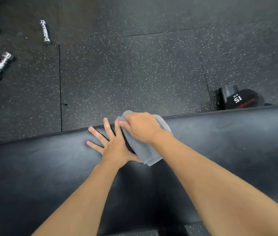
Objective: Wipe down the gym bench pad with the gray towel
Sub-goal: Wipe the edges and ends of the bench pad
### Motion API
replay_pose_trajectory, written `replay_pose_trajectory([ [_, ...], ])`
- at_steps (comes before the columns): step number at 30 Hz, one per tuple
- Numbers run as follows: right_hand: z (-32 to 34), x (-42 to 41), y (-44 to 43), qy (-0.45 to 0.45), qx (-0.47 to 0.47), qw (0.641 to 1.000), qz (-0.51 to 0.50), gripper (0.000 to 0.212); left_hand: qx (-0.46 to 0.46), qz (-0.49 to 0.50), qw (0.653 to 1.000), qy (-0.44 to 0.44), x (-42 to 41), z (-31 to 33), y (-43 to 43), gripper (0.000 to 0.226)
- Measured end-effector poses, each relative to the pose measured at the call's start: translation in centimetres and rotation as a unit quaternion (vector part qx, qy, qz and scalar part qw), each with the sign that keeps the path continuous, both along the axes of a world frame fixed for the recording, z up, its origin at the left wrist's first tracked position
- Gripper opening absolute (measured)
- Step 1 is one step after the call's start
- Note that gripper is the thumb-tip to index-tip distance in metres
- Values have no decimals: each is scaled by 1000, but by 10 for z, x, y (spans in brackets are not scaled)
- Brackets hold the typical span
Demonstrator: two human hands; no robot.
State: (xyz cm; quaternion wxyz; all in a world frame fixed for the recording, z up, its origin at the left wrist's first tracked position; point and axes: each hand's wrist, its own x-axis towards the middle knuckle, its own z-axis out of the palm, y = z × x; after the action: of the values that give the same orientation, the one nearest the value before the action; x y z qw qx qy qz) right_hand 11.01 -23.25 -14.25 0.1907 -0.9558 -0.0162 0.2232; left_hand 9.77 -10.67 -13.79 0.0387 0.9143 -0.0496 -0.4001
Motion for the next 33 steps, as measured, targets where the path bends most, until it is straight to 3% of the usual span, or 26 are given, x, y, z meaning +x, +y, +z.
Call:
replay_pose_trajectory([
  [3,-7,-4,-7,-19,28,999,-20,44,6,-1,1000,-12,-1,0,1,161],
  [8,-14,-49,-117,-42,-4,994,-102,50,51,-6,999,0,-4,14,-28,153],
  [13,-5,-105,-261,-23,-87,979,-182,68,-76,-90,991,67,-25,20,-122,143],
  [15,-6,-115,-287,-31,-74,974,-211,76,-64,-83,992,66,-32,15,-148,150],
  [20,-6,-113,-268,-53,-106,972,-205,47,-22,-69,997,10,-40,1,-159,154],
  [27,-13,-66,-160,-45,-31,993,-109,50,-13,-63,998,-7,-41,-3,-162,153],
  [33,-6,-95,-196,-112,-79,985,-101,41,-42,-63,997,-18,-43,-4,-157,150],
])
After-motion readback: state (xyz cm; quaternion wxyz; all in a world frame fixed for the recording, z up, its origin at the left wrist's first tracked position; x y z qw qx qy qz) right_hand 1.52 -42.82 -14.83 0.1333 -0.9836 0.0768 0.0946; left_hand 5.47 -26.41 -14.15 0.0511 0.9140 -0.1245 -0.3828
